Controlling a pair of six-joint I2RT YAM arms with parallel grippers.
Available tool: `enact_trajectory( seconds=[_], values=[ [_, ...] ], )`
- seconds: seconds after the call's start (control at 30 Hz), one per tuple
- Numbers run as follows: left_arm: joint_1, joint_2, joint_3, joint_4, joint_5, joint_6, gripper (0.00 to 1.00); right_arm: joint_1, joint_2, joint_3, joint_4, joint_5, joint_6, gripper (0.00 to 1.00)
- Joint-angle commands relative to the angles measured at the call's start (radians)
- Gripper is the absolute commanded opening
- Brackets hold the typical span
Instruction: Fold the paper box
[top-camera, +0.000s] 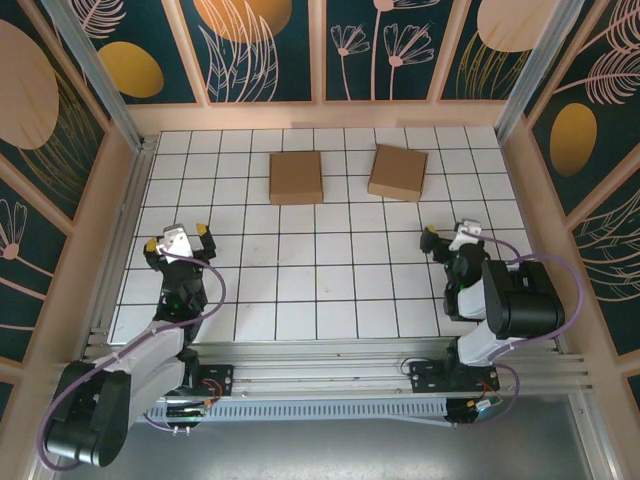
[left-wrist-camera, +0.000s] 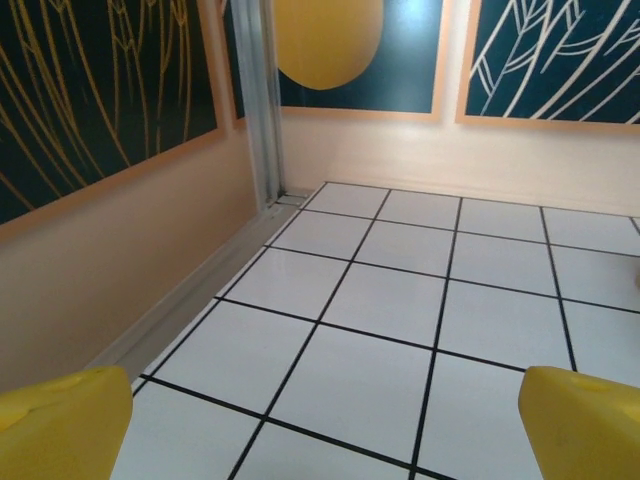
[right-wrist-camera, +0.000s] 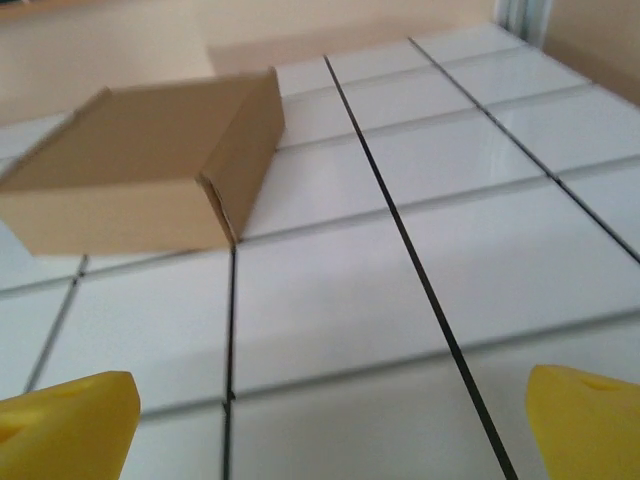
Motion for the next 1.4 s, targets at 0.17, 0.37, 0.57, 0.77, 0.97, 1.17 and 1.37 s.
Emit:
enact_trajectory(
  seconds=[0.17, 0.37, 0.57, 0.77, 0.97, 1.17, 1.37],
  values=[
    [0.178, 0.285, 0.024, 0.321, 0.292, -0.111, 0.99, 0.042, 0.008, 0.051, 0.146, 0.103, -0.020, 0.99],
    [0.289, 0.521, 0.078, 0.466, 0.525, -0.096, 0.99, 0.044, 0.008, 0.055, 0.140, 0.096, -0.025, 0.99],
    [0.300, 0.540, 0.127, 0.392, 0.609, -0.062, 0.99, 0.045, 0.009, 0.056, 0.138, 0.098, -0.026, 0.99],
    [0.291, 0.545, 0.122, 0.412, 0.588, -0.059, 0.99, 0.046, 0.010, 0.056, 0.138, 0.093, -0.026, 0.99],
    [0.291, 0.544, 0.123, 0.412, 0.588, -0.059, 0.99, 0.045, 0.009, 0.056, 0.138, 0.095, -0.028, 0.99],
    [0.291, 0.545, 0.123, 0.412, 0.588, -0.060, 0.99, 0.021, 0.005, 0.080, 0.086, -0.031, -0.038, 0.99],
    [0.291, 0.543, 0.122, 0.411, 0.587, -0.059, 0.99, 0.035, 0.007, 0.044, 0.154, 0.034, -0.036, 0.99]
  ],
)
